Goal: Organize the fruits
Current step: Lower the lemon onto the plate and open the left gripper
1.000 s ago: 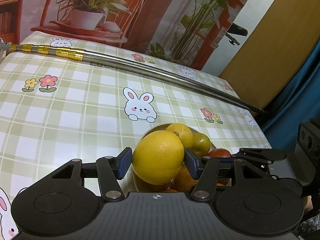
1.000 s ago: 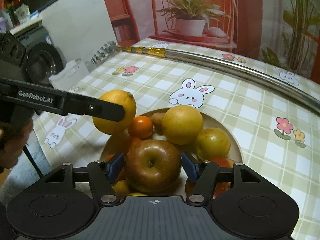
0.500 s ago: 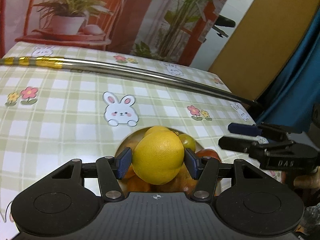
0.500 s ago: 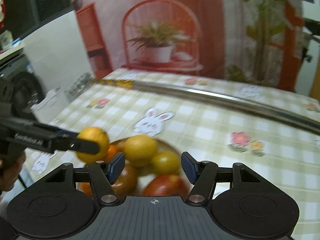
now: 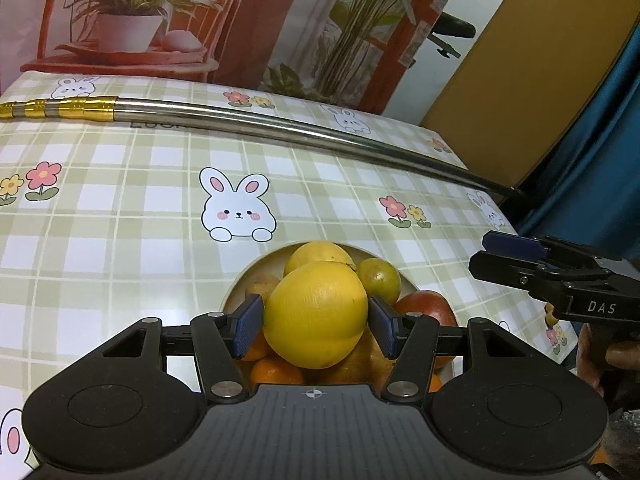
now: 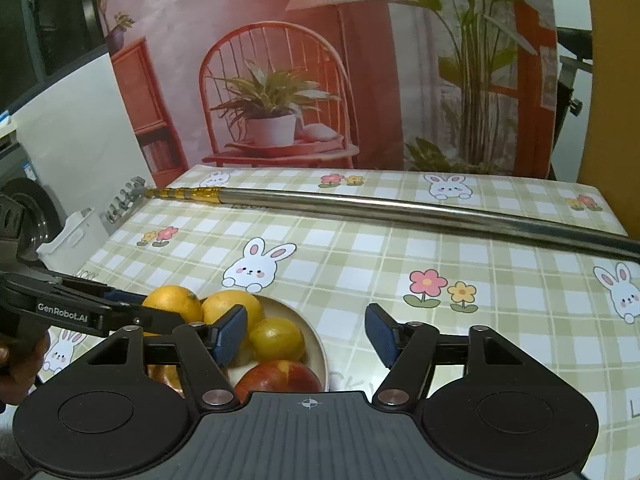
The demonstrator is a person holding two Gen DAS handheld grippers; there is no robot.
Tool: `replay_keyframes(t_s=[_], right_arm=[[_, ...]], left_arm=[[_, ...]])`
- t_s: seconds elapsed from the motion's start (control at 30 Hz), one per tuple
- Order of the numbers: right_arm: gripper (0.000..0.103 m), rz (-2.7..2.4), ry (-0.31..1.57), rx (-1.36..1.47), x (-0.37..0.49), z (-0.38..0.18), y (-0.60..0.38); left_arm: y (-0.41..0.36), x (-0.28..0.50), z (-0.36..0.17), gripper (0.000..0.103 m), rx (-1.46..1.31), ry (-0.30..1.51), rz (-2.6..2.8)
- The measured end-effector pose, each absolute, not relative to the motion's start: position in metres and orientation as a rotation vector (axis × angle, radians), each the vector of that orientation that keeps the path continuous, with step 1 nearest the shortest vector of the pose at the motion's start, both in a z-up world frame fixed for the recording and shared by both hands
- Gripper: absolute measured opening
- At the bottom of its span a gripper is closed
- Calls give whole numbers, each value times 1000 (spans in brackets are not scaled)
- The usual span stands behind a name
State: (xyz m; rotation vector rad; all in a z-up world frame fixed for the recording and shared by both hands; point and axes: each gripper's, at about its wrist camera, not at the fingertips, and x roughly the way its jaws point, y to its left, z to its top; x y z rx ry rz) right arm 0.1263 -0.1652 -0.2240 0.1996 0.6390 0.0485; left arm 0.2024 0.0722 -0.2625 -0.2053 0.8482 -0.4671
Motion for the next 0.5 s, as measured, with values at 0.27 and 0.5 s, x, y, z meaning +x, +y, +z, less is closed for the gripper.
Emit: replay_keyframes(t_s=[0.27,0.5], right_arm=[[73,33,639,205,125,-225,-165],[94,-7,604,218,120,-212,-168]], left_arm=[[71,195,-251,83,-208,810,-495],[77,178,-213,99,-180,720,-404]])
